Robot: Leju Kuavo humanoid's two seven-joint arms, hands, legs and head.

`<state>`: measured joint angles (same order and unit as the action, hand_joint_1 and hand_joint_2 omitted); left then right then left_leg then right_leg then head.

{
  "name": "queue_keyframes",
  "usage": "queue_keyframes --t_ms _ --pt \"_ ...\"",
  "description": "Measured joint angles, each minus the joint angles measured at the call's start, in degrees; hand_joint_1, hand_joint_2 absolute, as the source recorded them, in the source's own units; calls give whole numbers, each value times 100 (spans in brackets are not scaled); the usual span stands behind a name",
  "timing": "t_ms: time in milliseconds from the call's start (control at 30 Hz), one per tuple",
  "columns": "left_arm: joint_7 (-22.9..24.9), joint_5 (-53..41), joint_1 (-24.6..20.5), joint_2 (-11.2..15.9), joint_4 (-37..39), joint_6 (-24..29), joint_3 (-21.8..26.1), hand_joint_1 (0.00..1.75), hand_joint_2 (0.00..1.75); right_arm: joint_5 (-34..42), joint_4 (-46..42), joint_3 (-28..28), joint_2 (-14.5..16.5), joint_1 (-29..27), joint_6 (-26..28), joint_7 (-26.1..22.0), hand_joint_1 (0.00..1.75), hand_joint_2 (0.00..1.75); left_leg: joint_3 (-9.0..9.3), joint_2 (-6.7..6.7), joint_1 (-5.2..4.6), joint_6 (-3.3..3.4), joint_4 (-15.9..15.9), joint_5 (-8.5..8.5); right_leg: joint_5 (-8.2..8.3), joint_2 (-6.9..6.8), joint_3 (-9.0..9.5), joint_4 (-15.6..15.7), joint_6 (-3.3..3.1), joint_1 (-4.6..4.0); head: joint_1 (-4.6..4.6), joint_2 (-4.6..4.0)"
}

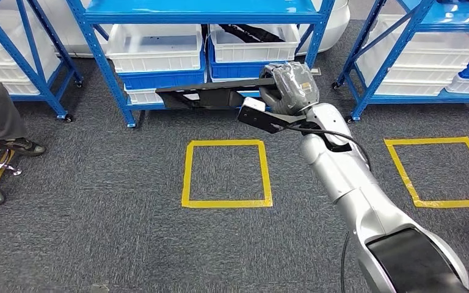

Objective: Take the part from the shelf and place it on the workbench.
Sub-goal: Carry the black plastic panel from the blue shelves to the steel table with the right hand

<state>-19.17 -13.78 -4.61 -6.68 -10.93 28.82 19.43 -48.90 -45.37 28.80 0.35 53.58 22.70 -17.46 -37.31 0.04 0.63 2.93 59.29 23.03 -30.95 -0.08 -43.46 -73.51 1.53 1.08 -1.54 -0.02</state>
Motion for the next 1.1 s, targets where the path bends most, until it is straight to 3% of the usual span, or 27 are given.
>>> queue_keyframes --t_ms 33,67,100,133,167,233,267,333,367,400,467,500,533,567,633,700,733,833,900,933,1000,1033,1067,1100 --pt "-10 -4 -4 0 0 3 -1 0 175 -9 -1 -1 -6 -7 -1 2 164 175 -117 1 -14 0 1 -89 66 1 -15 -325 58 -9 2 0" --pt "-22 -10 -10 0 0 7 -1 0 175 -20 -6 -1 -9 -13 -1 5 164 175 -231 4 -32 -2 2 -181 243 1 40 -495 118 -28 4 0" --pt "-33 -17 -20 -1 0 11 -1 0 175 -33 -20 -3 -10 -14 -2 14 164 175 -337 6 -54 -5 3 -272 428 1 195 -470 141 -58 5 0" --pt "-44 -23 -35 -6 -1 13 -1 0 175 -48 -49 -8 -12 -11 -2 26 164 175 -426 5 -70 -11 8 -358 481 0 471 -219 93 -98 2 0" --pt "-54 -28 -48 -9 -4 15 -1 0 175 -63 -96 -20 -8 -5 -2 40 164 175 -493 0 -90 -23 12 -433 362 -5 887 291 -9 -142 6 0" --pt "-68 -39 -69 -15 -10 18 -1 0 175 -86 -195 -54 4 35 -5 63 164 175 -567 0 -113 -68 -13 -588 -63 -6 1535 1330 -195 -200 0 0" --pt "-73 -44 -76 -13 -13 19 -1 0 175 -96 -232 -70 13 48 -8 73 164 175 -585 4 -117 -103 -59 -670 -173 -2 1681 1652 -236 -210 3 0" --pt "-77 -50 -83 -3 -12 24 -2 0 175 -120 -270 -86 17 28 -24 106 164 175 -629 17 -83 -171 -127 -736 -96 1 1646 1762 -290 -144 -9 0" --pt "-77 -52 -82 2 -11 32 -2 0 175 -140 -297 -90 15 6 -39 134 164 175 -671 13 -63 -208 -57 -596 -27 -9 1633 1774 -341 -112 -4 0" --pt "-76 -58 -82 8 -11 39 -2 0 175 -164 -337 -96 14 -11 -69 164 164 175 -737 9 -39 -247 133 -351 45 -21 1612 1782 -382 -78 -12 0" --pt "-74 -84 -92 18 -11 54 -2 0 175 -215 -437 -109 16 -26 -142 212 164 175 -912 0 12 -341 819 199 151 -37 1532 1770 -413 -75 -26 0" --pt "-72 -97 -102 24 -11 56 -2 0 175 -232 -479 -116 17 -38 -181 225 164 175 -978 0 41 -387 1178 336 190 -38 1486 1762 -397 -72 -28 0" --pt "-69 -108 -114 30 -11 59 -2 0 175 -244 -508 -123 16 -59 -207 233 164 175 -973 1 69 -427 1403 357 217 -38 1442 1746 -374 -66 -30 0" --pt "-66 -114 -124 34 -11 62 -2 0 175 -249 -529 -131 14 -82 -224 241 164 175 -874 2 97 -459 1433 302 234 -37 1401 1722 -354 -55 -31 0" --pt "-62 -118 -148 44 -11 67 -2 0 175 -266 -579 -151 8 -109 -236 249 164 175 -370 2 147 -506 851 157 240 -35 1323 1645 -322 -29 -32 0" --pt "-61 -123 -171 50 -11 71 -2 0 175 -286 -633 -176 7 -107 -240 252 164 175 36 -12 141 -478 269 125 244 -31 1245 1581 -269 -41 -31 0" --pt "-61 -126 -179 51 -11 75 -2 0 175 -291 -654 -186 9 -106 -244 253 164 175 91 -21 121 -441 161 157 253 -30 1215 1569 -235 -53 -31 0" --pt "-60 -127 -193 53 -11 93 -2 0 175 -298 -696 -224 6 -103 -249 255 164 175 82 -18 87 -289 51 96 279 -26 1160 1580 -127 -68 -31 0" --pt "-60 -133 -211 54 -11 101 -1 0 175 -299 -724 -251 -14 -94 -249 255 164 175 89 -3 102 -172 -69 11 102 -15 983 1289 -117 -65 -14 0" --pt "-60 -139 -219 53 -11 102 -1 0 175 -300 -731 -259 -26 -94 -249 255 164 175 80 2 109 -136 -101 -21 -61 -10 813 955 -135 -51 -5 0" --pt "-59 -148 -229 52 -11 102 -2 0 175 -301 -733 -268 -40 -112 -249 255 164 175 42 3 108 -117 -110 -54 -346 -4 460 201 -144 -37 8 0" --pt "-58 -150 -230 51 -11 102 -2 0 175 -304 -732 -269 -45 -126 -249 254 164 175 24 1 108 -125 -110 -69 -394 -4 371 -5 -118 -30 11 0" --pt "-57 -150 -230 51 -11 101 -2 0 175 -307 -732 -270 -47 -136 -249 252 164 175 9 -2 109 -138 -109 -86 -351 -4 400 29 -74 -19 14 0" --pt "-56 -150 -230 50 -11 101 -2 0 175 -309 -733 -272 -49 -141 -249 248 164 175 -4 -7 113 -156 -107 -102 -226 -5 550 305 -20 -3 16 0"
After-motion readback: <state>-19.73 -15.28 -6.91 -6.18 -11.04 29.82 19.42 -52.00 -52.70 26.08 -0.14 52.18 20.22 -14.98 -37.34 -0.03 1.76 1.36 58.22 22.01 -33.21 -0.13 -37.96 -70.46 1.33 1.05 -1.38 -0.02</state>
